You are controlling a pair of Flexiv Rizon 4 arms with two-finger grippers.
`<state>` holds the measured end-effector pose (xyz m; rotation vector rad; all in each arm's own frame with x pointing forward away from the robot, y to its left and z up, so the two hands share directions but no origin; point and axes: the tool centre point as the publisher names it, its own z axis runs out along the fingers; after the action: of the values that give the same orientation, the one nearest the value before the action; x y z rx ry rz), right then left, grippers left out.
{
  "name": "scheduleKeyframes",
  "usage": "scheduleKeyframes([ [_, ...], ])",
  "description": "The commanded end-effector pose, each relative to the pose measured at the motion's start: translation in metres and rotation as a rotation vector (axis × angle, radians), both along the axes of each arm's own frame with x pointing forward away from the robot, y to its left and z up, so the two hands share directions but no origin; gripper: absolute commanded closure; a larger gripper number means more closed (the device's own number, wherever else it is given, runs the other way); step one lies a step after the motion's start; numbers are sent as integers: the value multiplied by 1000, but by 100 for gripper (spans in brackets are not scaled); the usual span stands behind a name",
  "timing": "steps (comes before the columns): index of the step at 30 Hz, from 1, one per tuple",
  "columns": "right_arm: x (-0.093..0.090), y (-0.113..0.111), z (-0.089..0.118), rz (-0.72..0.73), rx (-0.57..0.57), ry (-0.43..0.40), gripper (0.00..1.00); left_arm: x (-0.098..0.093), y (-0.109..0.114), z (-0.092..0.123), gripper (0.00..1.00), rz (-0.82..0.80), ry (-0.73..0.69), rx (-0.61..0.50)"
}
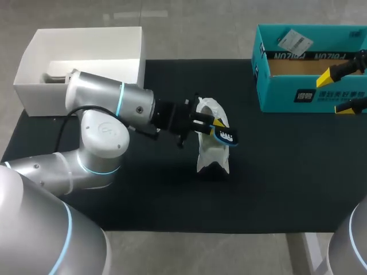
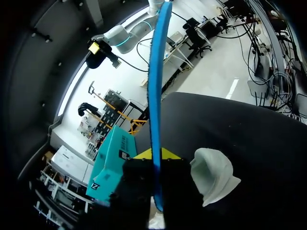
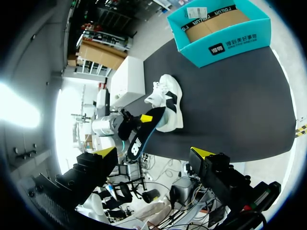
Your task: Take the shoe out of the shoebox, open the shoe tongue, remove and reinsert the insole, then place the shoe into the shoebox
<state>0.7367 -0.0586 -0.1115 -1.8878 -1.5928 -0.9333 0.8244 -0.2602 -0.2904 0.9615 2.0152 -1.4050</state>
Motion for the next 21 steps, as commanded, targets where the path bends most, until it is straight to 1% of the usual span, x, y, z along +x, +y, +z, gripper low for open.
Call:
scheduleKeyframes([
  [1, -1, 0, -1, -2, -2, 0, 0, 0, 0, 0, 100, 0, -1, 2],
  [13, -1, 0, -1, -2, -2, 0, 0, 0, 0, 0, 100, 0, -1, 2],
  [14, -1, 0, -1, -2, -2, 0, 0, 0, 0, -1, 100, 4, 18, -24],
  [21, -1, 0, -1, -2, -2, 0, 0, -22, 4, 24, 100, -37, -16, -22],
])
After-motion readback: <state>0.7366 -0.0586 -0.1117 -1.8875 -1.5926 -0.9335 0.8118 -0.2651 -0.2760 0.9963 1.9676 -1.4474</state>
